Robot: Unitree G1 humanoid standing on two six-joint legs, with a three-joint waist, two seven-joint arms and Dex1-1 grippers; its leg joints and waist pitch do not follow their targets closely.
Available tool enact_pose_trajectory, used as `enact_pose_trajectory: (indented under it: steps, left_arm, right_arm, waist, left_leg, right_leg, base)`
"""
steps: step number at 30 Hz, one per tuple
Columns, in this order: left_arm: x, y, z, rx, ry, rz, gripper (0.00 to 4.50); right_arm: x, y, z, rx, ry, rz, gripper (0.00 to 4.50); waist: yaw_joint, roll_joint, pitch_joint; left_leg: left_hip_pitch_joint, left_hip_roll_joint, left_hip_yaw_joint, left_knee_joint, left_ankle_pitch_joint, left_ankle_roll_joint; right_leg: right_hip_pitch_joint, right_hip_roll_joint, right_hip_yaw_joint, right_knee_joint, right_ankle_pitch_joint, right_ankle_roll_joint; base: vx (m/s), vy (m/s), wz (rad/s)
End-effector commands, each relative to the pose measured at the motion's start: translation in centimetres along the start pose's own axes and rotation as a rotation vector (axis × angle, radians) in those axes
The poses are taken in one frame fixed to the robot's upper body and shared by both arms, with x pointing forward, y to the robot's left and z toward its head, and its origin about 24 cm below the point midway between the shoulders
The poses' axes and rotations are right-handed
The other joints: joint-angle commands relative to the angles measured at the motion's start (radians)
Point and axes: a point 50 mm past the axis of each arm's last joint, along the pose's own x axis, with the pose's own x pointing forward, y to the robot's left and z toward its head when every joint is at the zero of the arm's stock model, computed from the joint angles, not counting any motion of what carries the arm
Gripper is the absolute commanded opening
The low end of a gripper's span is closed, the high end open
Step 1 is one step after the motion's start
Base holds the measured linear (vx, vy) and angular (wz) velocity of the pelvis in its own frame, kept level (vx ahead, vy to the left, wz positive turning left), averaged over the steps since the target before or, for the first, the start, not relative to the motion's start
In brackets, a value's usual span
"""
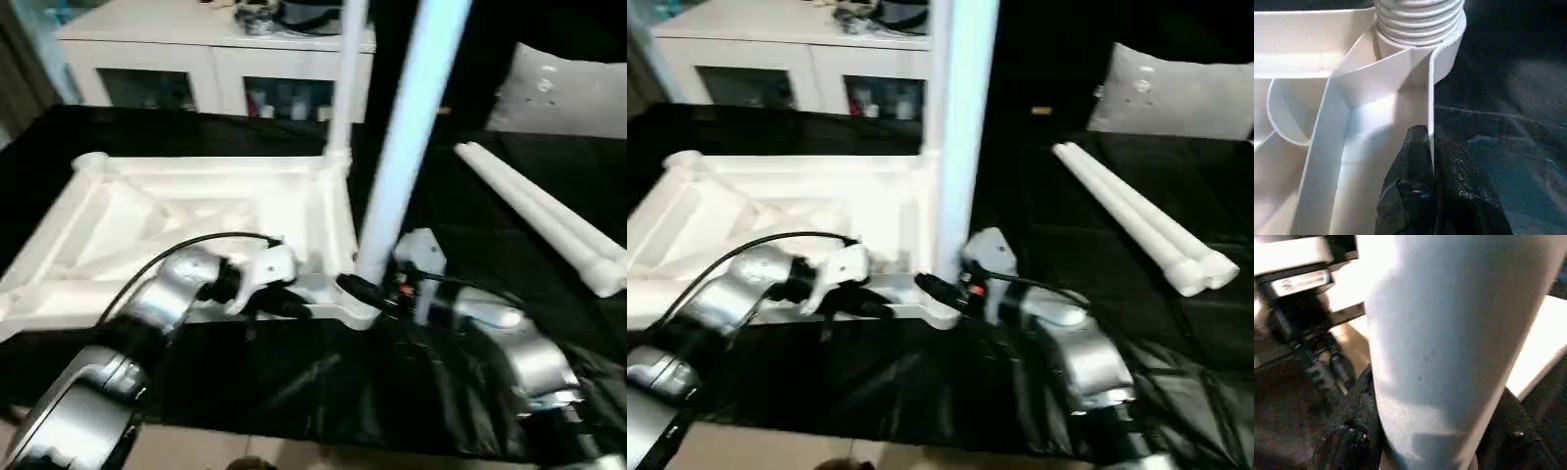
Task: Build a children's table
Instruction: Insert table leg to table base
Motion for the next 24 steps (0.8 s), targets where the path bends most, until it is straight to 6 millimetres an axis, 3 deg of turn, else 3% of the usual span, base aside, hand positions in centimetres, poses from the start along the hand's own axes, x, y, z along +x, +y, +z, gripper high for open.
enact_pose_trajectory:
  steps: [1,3,4,5,6,7,8,9,14,18,20,24]
  left_arm:
    - [-1.0,0.8,1.8,0.015,-0.095,0.103,0.0]
    - [-1.1,-0.2,1.5,-0.016,-0.111,0.148,0.0]
    - [-1.1,-0.2,1.5,-0.016,-0.111,0.148,0.0]
    - [-1.1,-1.1,1.4,-0.03,-0.118,0.166,0.0]
    - [-0.8,-3.2,1.7,-0.054,-0.123,0.189,0.0]
    - [-0.8,-3.5,1.8,-0.057,-0.123,0.192,0.0]
    - [-0.6,-4.1,2.1,-0.066,-0.128,0.198,0.0]
    - [-0.4,-4.6,2.3,-0.072,-0.133,0.206,0.0]
    - [0.9,-5.8,3.4,-0.065,-0.128,0.222,0.0]
    - [0.8,-5.2,3.7,-0.062,-0.095,0.292,0.0]
    - [0.7,-5.0,3.7,-0.056,-0.087,0.302,0.0]
    - [0.4,-4.6,3.6,-0.063,-0.077,0.339,0.0]
  right_arm:
    - [-0.8,0.4,-5.9,0.111,0.284,-0.068,1.91]
    - [-0.4,0.1,-5.8,0.114,0.283,-0.118,1.91]
    - [-0.4,0.1,-5.8,0.114,0.283,-0.118,1.91]
    - [-0.2,-0.2,-5.8,0.119,0.281,-0.155,1.91]
    - [0.2,-1.0,-5.5,0.13,0.271,-0.237,1.91]
    - [0.3,-1.2,-5.5,0.132,0.269,-0.251,1.91]
    - [0.4,-1.4,-5.3,0.134,0.264,-0.266,1.91]
    - [0.5,-1.6,-5.2,0.138,0.256,-0.276,1.91]
    - [0.9,-1.7,-4.9,0.15,0.227,-0.285,1.91]
    - [1.1,-1.6,-4.8,0.152,0.217,-0.284,1.91]
    - [1.1,-1.6,-4.8,0.152,0.214,-0.284,1.91]
    - [1.4,-1.6,-4.5,0.155,0.179,-0.291,1.91]
  waist:
    - [0.0,0.0,-0.037]
    - [-0.006,0.0,-0.033]
    - [-0.013,-0.008,-0.033]
    - [-0.016,-0.011,-0.031]
    - [-0.027,-0.009,-0.036]
    - [-0.037,-0.014,-0.032]
    - [-0.04,-0.011,-0.03]
    - [-0.046,-0.011,-0.032]
    - [-0.033,-0.011,-0.037]
    - [-0.015,-0.007,-0.045]
    - [-0.015,-0.009,-0.044]
    - [-0.015,-0.007,-0.042]
  left_leg:
    - [0.015,0.067,-0.031,-0.081,-0.253,-0.01]
    - [0.016,0.067,-0.03,-0.083,-0.275,-0.014]
    - [0.011,0.068,-0.031,-0.086,-0.273,-0.014]
    - [0.016,0.066,-0.027,-0.085,-0.28,-0.011]
    - [0.006,0.072,-0.034,-0.089,-0.261,-0.016]
    - [0.001,0.069,-0.034,-0.092,-0.253,-0.007]
    - [0.011,0.065,-0.028,-0.085,-0.253,0.001]
    - [0.011,0.064,-0.027,-0.083,-0.243,0.004]
    - [0.016,0.061,-0.022,-0.075,-0.18,0.02]
    - [0.016,0.056,-0.022,-0.063,-0.096,0.029]
    - [0.016,0.056,-0.023,-0.065,-0.115,0.023]
    - [0.018,0.058,-0.024,-0.071,-0.181,-0.005]
  right_leg:
    - [0.006,-0.095,0.042,-0.081,-0.08,-0.193]
    - [0.004,-0.094,0.044,-0.087,-0.123,-0.189]
    - [0.006,-0.094,0.044,-0.084,-0.132,-0.19]
    - [0.001,-0.09,0.047,-0.091,-0.156,-0.183]
    - [0.012,-0.096,0.044,-0.078,-0.121,-0.193]
    - [0.011,-0.091,0.044,-0.081,-0.111,-0.194]
    - [0.001,-0.082,0.048,-0.087,-0.111,-0.192]
    - [0.005,-0.081,0.049,-0.084,-0.092,-0.203]
    - [0.008,-0.074,0.051,-0.084,-0.015,-0.193]
    - [0.013,-0.067,0.046,-0.068,0.18,-0.179]
    - [0.014,-0.068,0.044,-0.069,0.173,-0.174]
    - [0.012,-0.071,0.046,-0.075,0.073,-0.17]
  base:
    - [0.0,0.0,0.0]
    - [0.0,0.0,0.0]
    - [0.0,0.0,0.0]
    - [0.0,0.0,0.0]
    - [0.0,0.0,0.0]
    - [0.0,0.0,0.0]
    - [0.0,0.0,0.0]
    - [0.0,0.0,0.0]
    - [0.0,0.0,0.0]
    - [0.0,0.0,0.0]
    - [0.0,0.0,0.0]
    - [0.0,0.0,0.0]
